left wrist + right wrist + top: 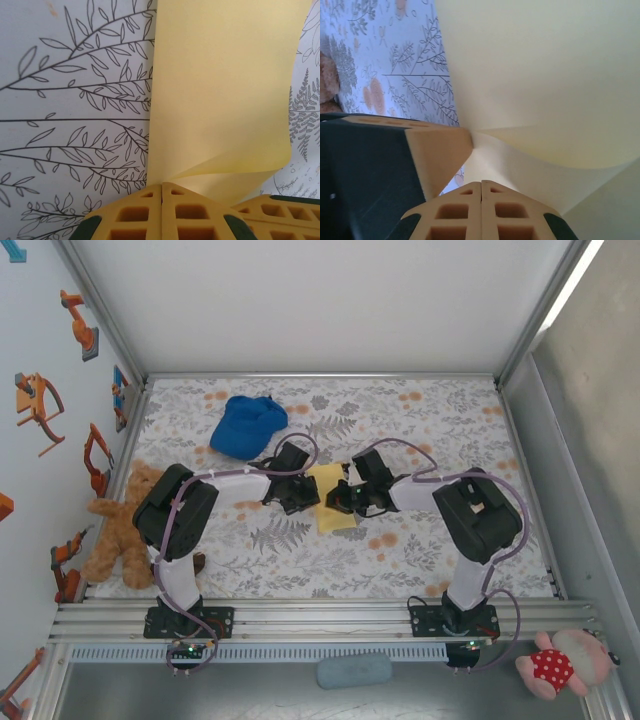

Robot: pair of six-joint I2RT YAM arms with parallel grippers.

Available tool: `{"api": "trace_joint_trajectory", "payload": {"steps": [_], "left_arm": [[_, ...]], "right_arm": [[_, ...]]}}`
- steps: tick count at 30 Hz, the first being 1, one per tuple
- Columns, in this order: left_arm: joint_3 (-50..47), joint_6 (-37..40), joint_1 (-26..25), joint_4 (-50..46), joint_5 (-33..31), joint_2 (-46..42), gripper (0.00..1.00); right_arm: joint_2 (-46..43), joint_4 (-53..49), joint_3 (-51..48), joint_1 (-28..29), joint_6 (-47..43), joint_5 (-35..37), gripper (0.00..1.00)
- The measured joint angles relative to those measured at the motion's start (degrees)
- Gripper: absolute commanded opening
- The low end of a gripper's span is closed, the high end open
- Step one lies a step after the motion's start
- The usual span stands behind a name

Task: Fold a paper plane with a square sheet of paper (pick it up from the middle)
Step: Second fold the triangle at the center of the table.

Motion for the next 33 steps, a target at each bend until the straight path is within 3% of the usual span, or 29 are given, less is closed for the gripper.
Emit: {"api": "trace_joint_trajectory", "payload": {"steps": [17, 22, 33], "left_arm": [[1.4, 0.5, 0.0, -2.2, 0.5, 0.3, 0.0], [1.5, 0.5, -0.6, -3.3, 0.7, -1.3, 0.05], [-1.6, -2.8, -4.4, 2.6, 3.3, -5.0, 0.08]], "right_arm": [[2.2, -0.7, 0.0, -1.2, -3.2, 0.8, 0.0], [2.2, 0.1, -0.5, -1.2, -1.7, 1.0, 0.0], [2.2, 1.7, -1.4, -1.2, 1.4, 1.1, 0.0]]}}
